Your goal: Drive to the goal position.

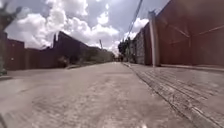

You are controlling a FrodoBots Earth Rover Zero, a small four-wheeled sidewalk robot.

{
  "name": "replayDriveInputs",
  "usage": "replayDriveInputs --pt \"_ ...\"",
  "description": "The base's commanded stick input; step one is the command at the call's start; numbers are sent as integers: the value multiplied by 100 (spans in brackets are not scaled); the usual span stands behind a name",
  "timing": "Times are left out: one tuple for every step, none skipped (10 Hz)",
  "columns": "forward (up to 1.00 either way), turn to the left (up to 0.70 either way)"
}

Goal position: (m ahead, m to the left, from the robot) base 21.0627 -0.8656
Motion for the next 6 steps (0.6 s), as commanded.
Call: replayDriveInputs --pt "85 0" --pt "85 0" --pt "85 0" --pt "85 0" --pt "85 0" --pt "85 0"
